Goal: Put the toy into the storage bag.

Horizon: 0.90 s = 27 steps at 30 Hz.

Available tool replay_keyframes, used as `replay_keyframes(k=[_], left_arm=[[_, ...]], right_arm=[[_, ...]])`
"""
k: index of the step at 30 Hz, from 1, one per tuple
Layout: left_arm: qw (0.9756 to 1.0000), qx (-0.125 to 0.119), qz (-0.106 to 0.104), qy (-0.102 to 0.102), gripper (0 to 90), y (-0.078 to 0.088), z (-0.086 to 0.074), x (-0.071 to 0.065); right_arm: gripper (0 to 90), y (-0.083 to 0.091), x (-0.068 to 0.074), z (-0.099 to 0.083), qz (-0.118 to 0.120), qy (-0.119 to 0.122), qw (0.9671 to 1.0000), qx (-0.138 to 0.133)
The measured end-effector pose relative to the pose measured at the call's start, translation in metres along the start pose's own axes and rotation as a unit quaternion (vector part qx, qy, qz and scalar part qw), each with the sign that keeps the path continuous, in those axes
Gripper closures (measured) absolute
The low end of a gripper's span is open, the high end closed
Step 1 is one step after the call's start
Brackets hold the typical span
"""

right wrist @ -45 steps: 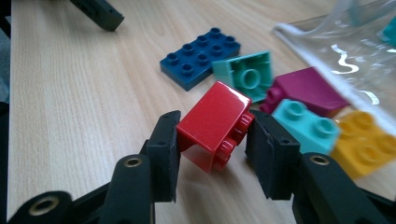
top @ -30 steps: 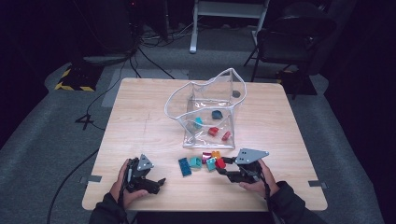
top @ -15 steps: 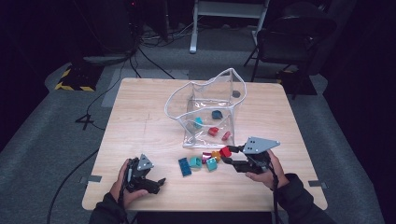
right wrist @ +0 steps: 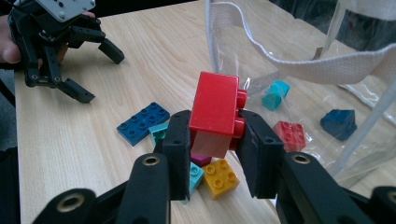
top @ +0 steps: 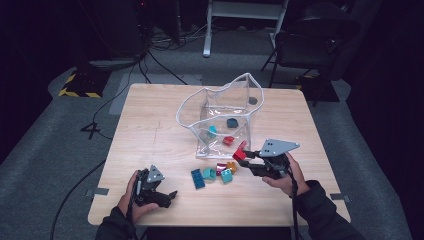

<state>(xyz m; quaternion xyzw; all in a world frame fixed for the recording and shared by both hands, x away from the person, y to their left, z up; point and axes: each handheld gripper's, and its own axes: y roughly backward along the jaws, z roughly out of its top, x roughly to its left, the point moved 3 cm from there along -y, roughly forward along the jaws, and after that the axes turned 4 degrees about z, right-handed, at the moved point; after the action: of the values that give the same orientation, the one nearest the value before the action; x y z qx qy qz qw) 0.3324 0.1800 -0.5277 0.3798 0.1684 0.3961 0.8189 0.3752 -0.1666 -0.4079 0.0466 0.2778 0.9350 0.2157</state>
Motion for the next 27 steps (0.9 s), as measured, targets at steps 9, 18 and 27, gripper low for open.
replay_keyframes(k=[9,18,27], left_arm=[[1.0,0.0,0.001,0.0,0.2,0.0,0.0,0.0],[1.0,0.0,0.001,0.0,0.2,0.0,0.0,0.0],[1.0,0.0,0.001,0.0,0.2,0.0,0.0,0.0]], right_arm=[[66.5,0.019,-0.004,0.018,-0.022,0.01,0.9994,-0.026],[66.6,0.035,-0.008,0.052,-0.041,0.022,0.9976,-0.052],[66.7,0.038,-0.018,0.072,-0.061,0.028,0.9959,-0.061]])
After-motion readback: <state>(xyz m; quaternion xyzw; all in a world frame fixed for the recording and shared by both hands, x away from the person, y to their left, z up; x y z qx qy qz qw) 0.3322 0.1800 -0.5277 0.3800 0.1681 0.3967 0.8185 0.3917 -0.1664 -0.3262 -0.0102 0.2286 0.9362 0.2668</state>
